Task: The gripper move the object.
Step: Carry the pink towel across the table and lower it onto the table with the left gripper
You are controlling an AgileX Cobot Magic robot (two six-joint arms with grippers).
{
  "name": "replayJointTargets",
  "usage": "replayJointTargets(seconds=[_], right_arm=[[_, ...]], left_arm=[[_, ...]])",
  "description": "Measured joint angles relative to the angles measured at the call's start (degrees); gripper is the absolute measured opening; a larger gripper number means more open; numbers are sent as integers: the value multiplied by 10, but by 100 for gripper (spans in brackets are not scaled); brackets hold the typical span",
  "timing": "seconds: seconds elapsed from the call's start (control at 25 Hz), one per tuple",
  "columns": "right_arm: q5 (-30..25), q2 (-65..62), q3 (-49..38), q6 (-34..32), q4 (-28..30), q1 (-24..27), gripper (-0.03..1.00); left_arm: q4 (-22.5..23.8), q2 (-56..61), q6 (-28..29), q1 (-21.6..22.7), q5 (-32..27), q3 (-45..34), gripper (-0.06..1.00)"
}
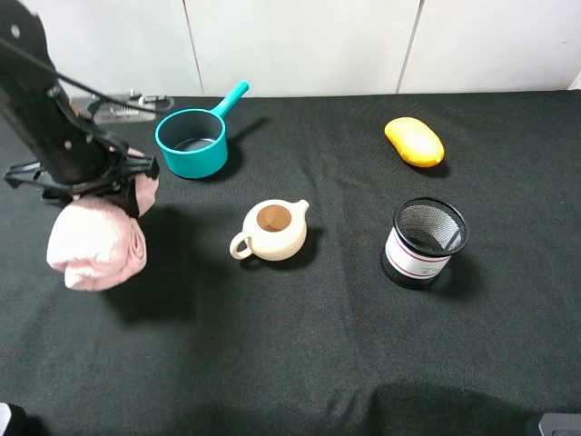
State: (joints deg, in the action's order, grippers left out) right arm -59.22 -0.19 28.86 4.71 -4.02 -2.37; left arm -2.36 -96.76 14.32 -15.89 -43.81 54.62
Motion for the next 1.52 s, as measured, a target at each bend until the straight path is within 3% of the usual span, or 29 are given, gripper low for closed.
replayJointTargets(seconds=[0.44,0.8,1.04,1.24,1.52], right_arm=[[0,0,0,0,0,0,69],[0,0,0,0,0,0,69],[0,0,0,0,0,0,69],[0,0,0,0,0,0,69],[0,0,0,0,0,0,69]], left_arm=[[-16,0,-83,0,-87,136,50],[-36,-7,-96,-4,-127,220,50],[-33,-68,-86,-40,-174,326,50],[13,-134,-59,-84,-225,429,50],[24,-218,-46,-120,-232,553,50]])
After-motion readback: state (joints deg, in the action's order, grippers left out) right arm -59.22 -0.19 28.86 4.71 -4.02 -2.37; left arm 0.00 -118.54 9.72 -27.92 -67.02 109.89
